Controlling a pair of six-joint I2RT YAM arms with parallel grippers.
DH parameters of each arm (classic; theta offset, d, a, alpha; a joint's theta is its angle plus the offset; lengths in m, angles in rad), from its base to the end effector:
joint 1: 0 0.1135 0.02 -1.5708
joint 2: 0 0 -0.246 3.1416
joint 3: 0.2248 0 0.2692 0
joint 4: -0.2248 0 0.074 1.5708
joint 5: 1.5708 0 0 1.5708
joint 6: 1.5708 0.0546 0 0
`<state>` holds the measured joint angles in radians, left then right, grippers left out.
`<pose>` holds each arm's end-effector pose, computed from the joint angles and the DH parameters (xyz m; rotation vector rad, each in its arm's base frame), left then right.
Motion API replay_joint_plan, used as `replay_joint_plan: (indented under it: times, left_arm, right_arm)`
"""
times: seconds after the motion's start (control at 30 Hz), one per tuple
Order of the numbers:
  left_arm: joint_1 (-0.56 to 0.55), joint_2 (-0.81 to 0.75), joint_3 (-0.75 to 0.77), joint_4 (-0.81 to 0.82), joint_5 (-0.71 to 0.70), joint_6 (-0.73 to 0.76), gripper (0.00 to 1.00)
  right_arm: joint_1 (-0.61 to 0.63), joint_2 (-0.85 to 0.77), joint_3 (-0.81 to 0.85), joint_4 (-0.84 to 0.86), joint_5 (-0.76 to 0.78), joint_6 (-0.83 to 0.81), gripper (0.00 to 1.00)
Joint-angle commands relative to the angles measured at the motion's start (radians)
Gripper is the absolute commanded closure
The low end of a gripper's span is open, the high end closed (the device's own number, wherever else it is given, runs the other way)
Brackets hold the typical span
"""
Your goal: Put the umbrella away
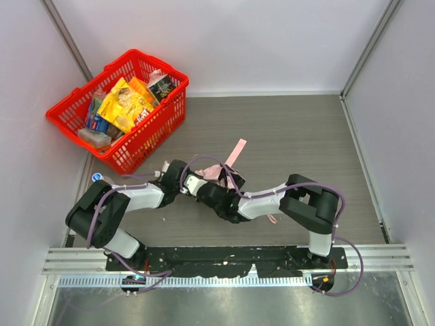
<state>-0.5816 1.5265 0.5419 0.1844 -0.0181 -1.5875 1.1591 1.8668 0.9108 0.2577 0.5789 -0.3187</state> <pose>0.2461 -0.1606 0.0816 -1.2685 2.2858 -0.9263 0.1810 0.3398 0.0921 -1.2123 1.7684 -0.1736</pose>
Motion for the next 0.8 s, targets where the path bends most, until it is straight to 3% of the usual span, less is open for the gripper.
replay_joint_plan:
  times: [0.0, 0.2, 0.47, 0.63, 0.77]
  left_arm:
    - [-0.008, -0.003, -0.105, -0.131, 0.006, 0.116, 0.62]
    - [0.019, -0.089, -0.146, 0.041, -0.002, 0.201, 0.01]
    - [0.069, -0.284, -0.214, 0.101, -0.019, 0.297, 0.0]
    - [0.077, -0.353, -0.238, 0.101, -0.026, 0.302, 0.0]
    - [0.075, -0.292, -0.203, 0.147, 0.015, 0.287, 0.0]
  right_arm:
    - [-0.105, 0.034, -0.065, -0.052, -0.203, 0.23, 0.99]
    - [-0.196, 0.014, -0.173, 0.014, -0.505, 0.342, 0.99]
    - [-0.384, 0.09, -0.167, 0.055, -0.988, 0.492, 0.99]
    - [-0.452, 0.159, -0.181, 0.135, -1.122, 0.59, 0.99]
    - [-0.489, 0.204, -0.167, 0.156, -1.209, 0.639, 0.99]
